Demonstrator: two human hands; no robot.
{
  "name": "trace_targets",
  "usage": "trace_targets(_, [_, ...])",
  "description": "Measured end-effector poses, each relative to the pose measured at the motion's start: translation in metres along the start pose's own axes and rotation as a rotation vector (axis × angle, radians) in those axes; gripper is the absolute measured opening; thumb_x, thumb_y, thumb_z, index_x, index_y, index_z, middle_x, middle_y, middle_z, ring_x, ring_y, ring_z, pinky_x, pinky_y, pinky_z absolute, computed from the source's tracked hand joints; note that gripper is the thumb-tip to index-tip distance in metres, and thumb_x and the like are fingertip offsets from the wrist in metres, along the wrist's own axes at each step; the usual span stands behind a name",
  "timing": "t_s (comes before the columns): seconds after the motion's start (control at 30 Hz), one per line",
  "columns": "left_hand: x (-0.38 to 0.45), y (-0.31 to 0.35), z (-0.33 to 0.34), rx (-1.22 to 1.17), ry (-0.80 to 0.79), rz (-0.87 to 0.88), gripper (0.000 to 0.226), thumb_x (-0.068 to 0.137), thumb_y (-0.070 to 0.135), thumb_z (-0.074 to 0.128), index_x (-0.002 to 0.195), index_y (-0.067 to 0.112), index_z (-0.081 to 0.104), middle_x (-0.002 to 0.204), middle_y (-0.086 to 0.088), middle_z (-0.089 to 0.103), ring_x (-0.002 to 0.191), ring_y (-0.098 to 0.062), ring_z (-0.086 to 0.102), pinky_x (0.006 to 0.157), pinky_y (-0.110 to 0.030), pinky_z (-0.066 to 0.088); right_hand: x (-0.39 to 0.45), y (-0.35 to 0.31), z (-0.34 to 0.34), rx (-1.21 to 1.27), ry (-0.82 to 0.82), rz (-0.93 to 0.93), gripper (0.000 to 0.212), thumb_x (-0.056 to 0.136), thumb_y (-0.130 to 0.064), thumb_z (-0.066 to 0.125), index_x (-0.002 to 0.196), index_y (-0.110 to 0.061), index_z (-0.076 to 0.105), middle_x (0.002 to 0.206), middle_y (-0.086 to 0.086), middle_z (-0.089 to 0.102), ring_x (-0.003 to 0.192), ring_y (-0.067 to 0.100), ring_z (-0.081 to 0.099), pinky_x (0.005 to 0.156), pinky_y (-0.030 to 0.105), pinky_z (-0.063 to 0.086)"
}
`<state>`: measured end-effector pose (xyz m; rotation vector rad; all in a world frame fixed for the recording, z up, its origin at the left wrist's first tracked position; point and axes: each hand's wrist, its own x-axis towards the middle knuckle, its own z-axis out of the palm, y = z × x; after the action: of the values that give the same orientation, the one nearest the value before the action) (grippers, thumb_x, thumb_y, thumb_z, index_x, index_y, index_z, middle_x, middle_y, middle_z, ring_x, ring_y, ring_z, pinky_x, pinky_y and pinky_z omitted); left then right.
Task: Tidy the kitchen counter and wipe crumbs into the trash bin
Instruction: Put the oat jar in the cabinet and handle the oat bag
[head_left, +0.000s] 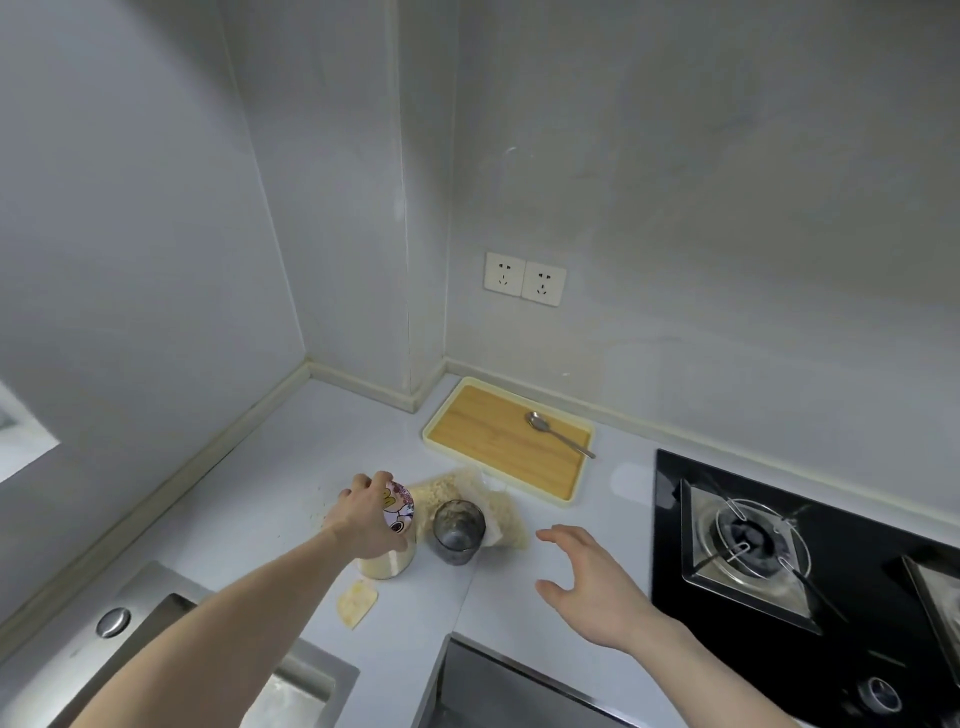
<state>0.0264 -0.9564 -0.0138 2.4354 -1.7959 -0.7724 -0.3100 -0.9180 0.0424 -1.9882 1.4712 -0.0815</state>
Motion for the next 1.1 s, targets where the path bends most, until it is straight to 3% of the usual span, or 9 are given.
trace_targets(0.1, [-0.003, 0.003, -0.011, 0.032, -0.032, 0.029, 0.114, 0.063, 0.052, 0.081, 0.156, 0.027, 0.020, 0.148, -0.004, 0.032, 0.135, -0.032, 0.040, 0.105, -0.043, 0.047, 0.000, -0.006, -0.004, -0.013, 0.012, -0.019, 0.061, 0.096, -0.042, 0.058, 0.152, -0.037, 0.035, 0.159, -0.016, 0.026, 0.144, 0.008, 0.035, 0.117, 0.024, 0.028])
trace_targets(0.23, [-0.015, 0.014, -0.041, 0.130, -0.002, 0.148, 0.112, 0.068, 0.055, 0.078, 0.158, 0.025, 0.018, 0.155, -0.002, 0.027, 0.140, -0.031, 0.035, 0.110, -0.042, 0.044, -0.004, -0.018, -0.018, -0.021, 0.022, -0.062, 0.061, 0.096, -0.042, 0.058, 0.152, -0.038, 0.034, 0.158, -0.018, 0.026, 0.142, 0.007, 0.036, 0.117, 0.024, 0.031])
trace_targets(0.33, [-0.034, 0.035, -0.080, 0.141, 0.148, 0.400, 0.097, 0.076, 0.043, 0.074, 0.157, 0.026, 0.022, 0.158, 0.002, 0.025, 0.142, -0.026, 0.034, 0.113, -0.038, 0.040, -0.007, -0.032, -0.044, -0.049, 0.083, -0.119, 0.060, 0.096, -0.041, 0.060, 0.151, -0.039, 0.036, 0.157, -0.020, 0.028, 0.140, 0.006, 0.038, 0.112, 0.019, 0.030])
trace_targets(0.53, [-0.100, 0.102, -0.197, 0.103, 0.529, 0.799, 0.078, 0.082, 0.045, 0.066, 0.150, 0.035, 0.029, 0.156, 0.010, 0.027, 0.142, -0.015, 0.035, 0.116, -0.027, 0.029, -0.017, -0.084, -0.133, -0.083, 0.327, -0.284, 0.061, 0.093, -0.038, 0.065, 0.149, -0.037, 0.040, 0.155, -0.018, 0.031, 0.134, -0.001, 0.042, 0.107, 0.005, 0.024])
trace_targets(0.6, [-0.122, 0.122, -0.241, 0.101, 0.671, 0.865, 0.076, 0.082, 0.041, 0.069, 0.149, 0.033, 0.033, 0.155, 0.009, 0.030, 0.141, -0.014, 0.035, 0.115, -0.021, 0.024, -0.025, -0.107, -0.169, -0.122, 0.432, -0.352, 0.059, 0.092, -0.042, 0.063, 0.147, -0.041, 0.040, 0.155, -0.021, 0.030, 0.138, 0.000, 0.039, 0.110, 0.012, 0.027])
trace_targets(0.7, [-0.155, 0.149, -0.303, 0.122, 0.837, 0.937, 0.073, 0.082, 0.037, 0.072, 0.146, 0.028, 0.039, 0.153, 0.007, 0.032, 0.139, -0.017, 0.038, 0.116, -0.024, 0.029, -0.045, -0.144, -0.226, -0.156, 0.577, -0.444, 0.057, 0.092, -0.042, 0.063, 0.144, -0.045, 0.040, 0.153, -0.028, 0.028, 0.139, -0.001, 0.036, 0.106, 0.015, 0.028])
trace_targets(0.8, [-0.180, 0.169, -0.356, 0.166, 0.969, 0.990, 0.072, 0.080, 0.035, 0.074, 0.144, 0.025, 0.042, 0.152, 0.003, 0.034, 0.138, -0.021, 0.040, 0.117, -0.035, 0.035, -0.068, -0.180, -0.275, -0.208, 0.728, -0.549, 0.054, 0.091, -0.034, 0.067, 0.141, -0.039, 0.046, 0.151, -0.021, 0.034, 0.138, 0.002, 0.039, 0.109, 0.019, 0.033])
trace_targets(0.9, [-0.199, 0.183, -0.405, 0.192, 1.097, 0.996, 0.070, 0.080, 0.034, 0.074, 0.142, 0.026, 0.043, 0.153, 0.004, 0.033, 0.135, -0.023, 0.042, 0.113, -0.035, 0.039, -0.090, -0.210, -0.316, -0.246, 0.840, -0.623, 0.055, 0.090, -0.028, 0.068, 0.140, -0.035, 0.048, 0.151, -0.018, 0.034, 0.137, 0.004, 0.042, 0.111, 0.027, 0.038])
trace_targets(1.1, [-0.217, 0.210, -0.485, 0.239, 1.196, 0.889, 0.077, 0.076, 0.040, 0.073, 0.143, 0.032, 0.036, 0.156, 0.006, 0.023, 0.137, -0.028, 0.035, 0.107, -0.045, 0.043, -0.117, -0.248, -0.369, -0.290, 0.997, -0.687, 0.063, 0.090, -0.025, 0.067, 0.146, -0.039, 0.042, 0.160, -0.019, 0.024, 0.145, 0.006, 0.032, 0.106, 0.020, 0.030])
